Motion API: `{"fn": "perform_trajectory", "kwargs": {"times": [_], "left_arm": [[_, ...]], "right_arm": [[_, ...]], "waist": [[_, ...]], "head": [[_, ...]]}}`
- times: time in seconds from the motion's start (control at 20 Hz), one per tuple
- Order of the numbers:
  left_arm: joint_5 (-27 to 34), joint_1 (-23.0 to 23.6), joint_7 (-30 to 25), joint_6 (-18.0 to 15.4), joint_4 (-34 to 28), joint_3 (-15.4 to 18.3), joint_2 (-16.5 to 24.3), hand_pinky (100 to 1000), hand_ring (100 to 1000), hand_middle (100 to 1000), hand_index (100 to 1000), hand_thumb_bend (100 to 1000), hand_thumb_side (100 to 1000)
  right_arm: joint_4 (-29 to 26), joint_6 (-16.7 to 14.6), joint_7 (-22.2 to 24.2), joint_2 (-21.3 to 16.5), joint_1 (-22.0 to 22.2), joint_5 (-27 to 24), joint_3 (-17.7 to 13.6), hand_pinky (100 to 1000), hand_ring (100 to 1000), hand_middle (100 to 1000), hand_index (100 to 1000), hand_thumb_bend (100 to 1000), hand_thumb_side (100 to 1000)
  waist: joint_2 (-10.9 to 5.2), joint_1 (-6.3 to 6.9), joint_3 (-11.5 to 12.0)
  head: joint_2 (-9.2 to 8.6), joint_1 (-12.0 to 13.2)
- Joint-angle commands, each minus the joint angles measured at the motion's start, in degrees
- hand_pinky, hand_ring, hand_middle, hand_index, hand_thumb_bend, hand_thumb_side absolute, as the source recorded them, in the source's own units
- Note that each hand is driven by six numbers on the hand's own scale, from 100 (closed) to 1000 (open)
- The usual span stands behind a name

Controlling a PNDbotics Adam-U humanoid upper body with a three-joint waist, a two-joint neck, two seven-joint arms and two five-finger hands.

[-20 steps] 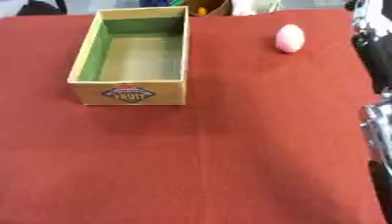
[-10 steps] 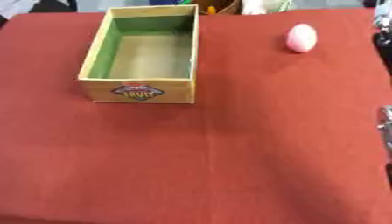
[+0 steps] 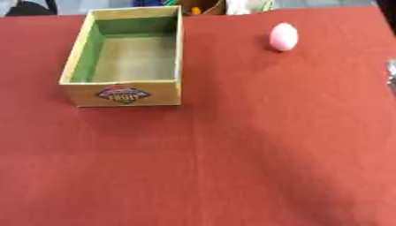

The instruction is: Pick up objects on the table and place them in the box.

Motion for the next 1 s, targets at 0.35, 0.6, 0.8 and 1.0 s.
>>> {"fn": "perform_trajectory", "kwargs": {"times": [0.35, 0.6, 0.8, 1.0], "left_arm": [[0.3, 0.0, -0.5, 0.1, -1.1, -0.2, 1.1, 603, 517, 473, 644, 100, 691], [0.3, 0.0, -0.8, 0.1, -1.1, -0.5, 1.4, 602, 518, 473, 644, 100, 691], [0.4, 0.2, -1.0, 0.3, -1.1, -0.6, 1.6, 602, 517, 473, 644, 100, 691], [0.4, 0.4, -1.0, 0.3, -1.1, -0.6, 1.6, 603, 516, 472, 643, 100, 691]], "right_arm": [[-0.8, 8.2, 9.0, -10.6, -7.9, 6.1, 2.6, 636, 750, 686, 855, 100, 873], [7.1, 10.6, 17.6, -12.0, -14.4, 12.0, 6.5, 669, 782, 740, 878, 100, 919], [17.2, 9.4, 22.9, -9.8, -20.3, 17.9, 9.6, 683, 792, 758, 889, 100, 903], [27.7, 6.7, 26.2, -6.5, -24.9, 24.2, 11.7, 694, 799, 772, 900, 100, 959]], "waist": [[-1.53, -0.54, 0.5], [-2.03, -0.98, 1.1], [-2.33, -1.15, 1.5], [-2.27, -1.21, 1.9]], "head": [[-0.27, -0.7], [-0.43, -1.3], [-0.48, -1.9], [-0.71, -3.6]]}}
